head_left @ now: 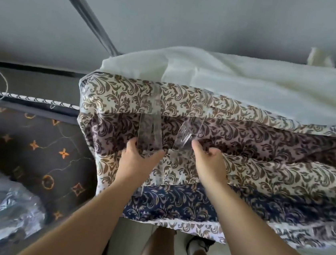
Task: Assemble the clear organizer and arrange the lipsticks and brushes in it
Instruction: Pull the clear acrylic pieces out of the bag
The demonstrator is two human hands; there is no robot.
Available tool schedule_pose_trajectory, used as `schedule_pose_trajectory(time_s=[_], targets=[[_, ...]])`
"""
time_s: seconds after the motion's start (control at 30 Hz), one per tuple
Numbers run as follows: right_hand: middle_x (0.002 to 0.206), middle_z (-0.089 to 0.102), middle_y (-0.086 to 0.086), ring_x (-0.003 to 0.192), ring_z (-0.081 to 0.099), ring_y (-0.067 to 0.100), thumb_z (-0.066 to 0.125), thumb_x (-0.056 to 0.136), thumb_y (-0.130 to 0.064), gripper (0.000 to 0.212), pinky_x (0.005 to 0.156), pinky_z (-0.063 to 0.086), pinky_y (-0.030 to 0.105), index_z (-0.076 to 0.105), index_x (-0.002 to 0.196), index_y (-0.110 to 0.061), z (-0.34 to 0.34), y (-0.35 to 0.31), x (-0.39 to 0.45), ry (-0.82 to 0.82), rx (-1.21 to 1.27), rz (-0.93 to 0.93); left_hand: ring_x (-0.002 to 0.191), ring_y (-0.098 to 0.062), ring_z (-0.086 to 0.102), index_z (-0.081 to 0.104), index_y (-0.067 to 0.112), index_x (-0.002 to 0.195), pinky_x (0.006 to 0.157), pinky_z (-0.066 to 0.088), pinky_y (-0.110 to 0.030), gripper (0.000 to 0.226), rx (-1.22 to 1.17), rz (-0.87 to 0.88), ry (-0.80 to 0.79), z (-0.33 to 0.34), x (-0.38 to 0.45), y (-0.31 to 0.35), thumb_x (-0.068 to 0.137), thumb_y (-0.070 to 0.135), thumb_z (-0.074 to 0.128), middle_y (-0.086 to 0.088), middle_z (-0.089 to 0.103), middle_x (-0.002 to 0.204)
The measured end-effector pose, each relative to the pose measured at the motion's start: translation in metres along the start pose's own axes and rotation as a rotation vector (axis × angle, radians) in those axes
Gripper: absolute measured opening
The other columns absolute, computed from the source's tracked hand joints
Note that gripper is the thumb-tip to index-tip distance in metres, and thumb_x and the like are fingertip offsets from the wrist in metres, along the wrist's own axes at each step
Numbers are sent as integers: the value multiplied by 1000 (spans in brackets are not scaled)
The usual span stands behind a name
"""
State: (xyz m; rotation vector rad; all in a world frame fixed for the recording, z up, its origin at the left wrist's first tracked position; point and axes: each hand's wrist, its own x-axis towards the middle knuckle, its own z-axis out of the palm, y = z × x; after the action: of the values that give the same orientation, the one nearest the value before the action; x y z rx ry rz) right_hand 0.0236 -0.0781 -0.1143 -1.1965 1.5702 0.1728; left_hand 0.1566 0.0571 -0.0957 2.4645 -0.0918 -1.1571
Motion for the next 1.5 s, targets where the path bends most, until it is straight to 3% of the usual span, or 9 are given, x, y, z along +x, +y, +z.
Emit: schedule_pose_trajectory(time_s=[0.07, 0.13, 0.33, 0.53, 0.67, 0.8, 1.17, 1.33, 1.5], targets=[[141, 52, 5, 124, 55, 27, 55, 62, -89, 113, 97, 49, 46, 36, 148, -19, 17, -4, 2, 50, -17, -6, 96, -8, 52, 23, 25, 154, 71, 44, -24, 110, 24, 15, 36, 10, 9, 0, 67, 75, 70, 1, 54, 137], [139, 50, 4, 124, 53, 28, 59, 57, -88, 116, 98, 48, 48, 36, 146, -18, 33, -8, 4, 86, -33, -32, 80, 2, 53, 32, 24, 147, 61, 40, -18, 99, 14, 50, 62, 20, 16, -1, 70, 69, 75, 13, 58, 117], [90, 63, -6, 71, 62, 11, 66, 82, -57, 47, 53, 45, 29, 54, 110, -21, 47, -9, 13, 25, -44, -92, 62, 10, 65, 46, 34, 118, 40, 43, -9, 65, -92, 37, -86, 35, 20, 3, 68, 57, 81, 16, 70, 88], [79, 60, -6, 61, 57, 8, 69, 89, -46, 30, 44, 37, 16, 54, 92, -20, 34, 9, 14, 23, 13, -192, 63, 10, 66, 49, 29, 118, 48, 50, -9, 54, -185, 44, -77, 38, 15, 1, 75, 36, 81, 11, 71, 88], [80, 59, -6, 52, 56, -4, 70, 89, -39, 28, 42, 37, 6, 57, 96, -15, 24, 11, 12, 23, 64, -253, 79, -17, 76, 53, 26, 126, 73, 65, -37, 56, -209, 31, -125, 36, 9, 0, 78, 35, 80, 2, 75, 93], [87, 61, -9, 54, 52, -21, 71, 90, -36, 22, 42, 37, 2, 57, 98, -23, 6, 16, 3, -15, 129, -267, 89, -28, 75, 52, 21, 129, 81, 64, -46, 56, -269, 33, -128, 26, 0, -2, 82, 28, 81, -9, 75, 96], [98, 69, 3, 82, 73, 31, 71, 91, -21, 19, 64, 62, 46, 59, 105, -22, -87, 36, -97, 84, 370, -236, 82, -22, 76, 44, 31, 137, 76, 65, -43, 66, 17, 266, -276, -24, -99, 27, 82, 37, 81, 1, 75, 88], [101, 67, 12, 83, 73, 32, 67, 93, -18, 24, 72, 62, 48, 56, 114, -11, -102, 49, -111, 134, 440, -258, 82, -20, 76, 48, 17, 139, 87, 61, -49, 65, -6, 283, -291, -26, -108, 30, 85, 32, 80, 2, 76, 89], [107, 63, 7, 85, 68, 24, 67, 95, -30, 37, 78, 61, 40, 54, 123, -9, -72, 62, -89, 171, 324, -319, 75, -13, 76, 56, 17, 132, 70, 62, -30, 54, -92, 285, -224, -15, -86, 19, 85, 27, 80, -1, 76, 91]])
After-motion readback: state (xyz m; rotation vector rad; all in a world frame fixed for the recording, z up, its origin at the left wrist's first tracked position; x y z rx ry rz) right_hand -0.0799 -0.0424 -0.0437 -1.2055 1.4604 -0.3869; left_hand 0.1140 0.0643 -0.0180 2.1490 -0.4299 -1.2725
